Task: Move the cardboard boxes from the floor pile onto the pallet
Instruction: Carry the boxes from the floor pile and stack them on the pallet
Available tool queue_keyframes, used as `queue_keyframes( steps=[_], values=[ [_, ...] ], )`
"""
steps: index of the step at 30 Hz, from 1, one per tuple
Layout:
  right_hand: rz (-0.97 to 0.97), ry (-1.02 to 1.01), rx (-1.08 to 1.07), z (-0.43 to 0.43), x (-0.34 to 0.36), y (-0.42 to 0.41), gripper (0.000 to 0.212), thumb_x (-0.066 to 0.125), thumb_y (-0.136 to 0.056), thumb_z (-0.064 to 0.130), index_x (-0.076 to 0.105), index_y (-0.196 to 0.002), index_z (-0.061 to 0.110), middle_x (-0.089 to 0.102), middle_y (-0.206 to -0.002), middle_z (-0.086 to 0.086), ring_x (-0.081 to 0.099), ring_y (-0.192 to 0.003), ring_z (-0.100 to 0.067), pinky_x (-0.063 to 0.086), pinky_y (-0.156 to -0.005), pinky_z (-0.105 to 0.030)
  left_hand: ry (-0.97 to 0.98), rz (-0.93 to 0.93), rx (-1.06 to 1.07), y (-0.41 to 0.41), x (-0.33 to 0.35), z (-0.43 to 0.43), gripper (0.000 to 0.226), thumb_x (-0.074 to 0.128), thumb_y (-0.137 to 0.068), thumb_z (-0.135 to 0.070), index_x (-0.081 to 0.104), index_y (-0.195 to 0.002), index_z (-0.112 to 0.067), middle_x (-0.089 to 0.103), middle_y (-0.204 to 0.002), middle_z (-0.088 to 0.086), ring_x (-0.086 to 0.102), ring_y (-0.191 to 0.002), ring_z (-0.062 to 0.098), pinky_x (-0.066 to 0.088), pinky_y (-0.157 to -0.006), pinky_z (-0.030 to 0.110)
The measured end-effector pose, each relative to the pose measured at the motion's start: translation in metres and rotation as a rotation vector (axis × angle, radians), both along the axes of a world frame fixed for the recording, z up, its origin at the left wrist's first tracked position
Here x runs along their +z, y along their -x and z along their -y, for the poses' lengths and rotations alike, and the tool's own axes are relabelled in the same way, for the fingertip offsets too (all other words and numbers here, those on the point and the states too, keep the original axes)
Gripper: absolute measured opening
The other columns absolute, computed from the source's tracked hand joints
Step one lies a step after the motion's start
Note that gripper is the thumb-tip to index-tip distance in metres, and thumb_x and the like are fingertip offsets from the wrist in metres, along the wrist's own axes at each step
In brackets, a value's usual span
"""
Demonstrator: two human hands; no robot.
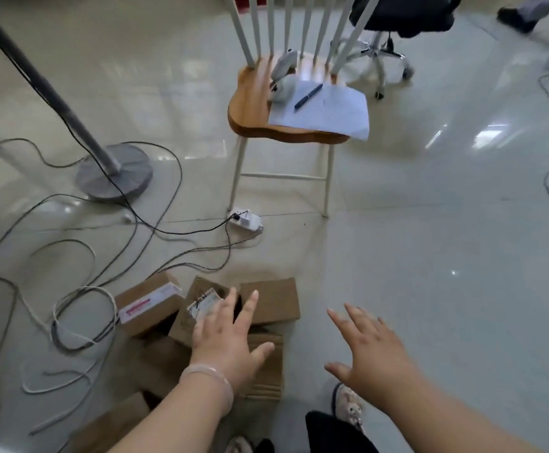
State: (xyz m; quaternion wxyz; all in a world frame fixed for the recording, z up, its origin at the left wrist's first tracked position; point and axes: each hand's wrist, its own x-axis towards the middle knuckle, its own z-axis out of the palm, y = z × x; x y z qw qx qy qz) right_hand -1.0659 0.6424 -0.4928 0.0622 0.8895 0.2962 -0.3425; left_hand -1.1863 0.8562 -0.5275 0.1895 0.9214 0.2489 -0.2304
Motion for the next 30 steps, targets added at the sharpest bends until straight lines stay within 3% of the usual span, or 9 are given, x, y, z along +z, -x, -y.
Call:
queue_keyframes(
  steps=[8,15,19,23,30],
  values=[
    [-0.023,-0.044,-0.005,-0.023,-0.227,-0.062,0.087,0.046,-0.091,0.068,-0.007,-0.155,0.042,-0.007,-0.166,0.007,-0.003,-0.152,-0.015,0.001,-0.122,-0.038,-0.017,-0.012,0.025,-0.051,-0.209,-0.009,0.090,0.041,-0.088,-0.071,-0.031,-0.139,-0.052,-0.024,-0.158,-0.013,-0.014,-0.148,0.020,-0.007,-0.117,0.043],
    [-0.052,-0.103,-0.017,-0.048,-0.367,-0.089,0.091,0.049,-0.089,0.068,-0.012,-0.153,0.044,-0.007,-0.166,0.006,-0.001,-0.152,-0.018,0.005,-0.122,-0.040,-0.158,-0.052,-0.036,-0.078,-0.344,-0.015,0.091,0.041,-0.088,-0.071,-0.030,-0.140,-0.049,-0.022,-0.160,-0.008,-0.009,-0.149,0.025,-0.016,-0.110,0.043],
    [-0.069,-0.132,-0.027,-0.065,-0.418,-0.094,0.094,0.053,-0.088,0.066,-0.015,-0.151,0.048,-0.008,-0.166,0.007,-0.002,-0.152,-0.017,0.006,-0.121,-0.039,-0.273,-0.177,-0.087,-0.083,-0.387,-0.019,0.088,0.038,-0.088,-0.072,-0.024,-0.145,-0.048,-0.031,-0.157,0.001,-0.020,-0.147,0.031,-0.023,-0.109,0.052],
    [-0.077,-0.153,-0.008,-0.072,-0.449,-0.091,0.089,0.051,-0.089,0.067,-0.007,-0.153,0.047,-0.010,-0.165,0.008,-0.003,-0.152,-0.017,0.006,-0.121,-0.039,-0.282,-0.273,-0.214,-0.090,-0.410,-0.010,0.076,0.035,-0.089,-0.072,-0.004,-0.150,-0.048,-0.019,-0.162,0.003,-0.022,-0.146,0.033,-0.022,-0.110,0.059],
    [-0.028,-0.128,-0.053,-0.037,-0.459,-0.115,0.081,0.048,-0.090,0.067,0.007,-0.155,0.043,-0.014,-0.164,0.011,-0.004,-0.152,-0.015,0.010,-0.121,-0.038,-0.137,-0.145,-0.237,-0.114,-0.423,0.015,0.072,0.034,-0.091,-0.071,0.000,-0.151,-0.050,-0.019,-0.162,-0.004,-0.015,-0.149,0.027,-0.012,-0.118,0.053]
  ],
)
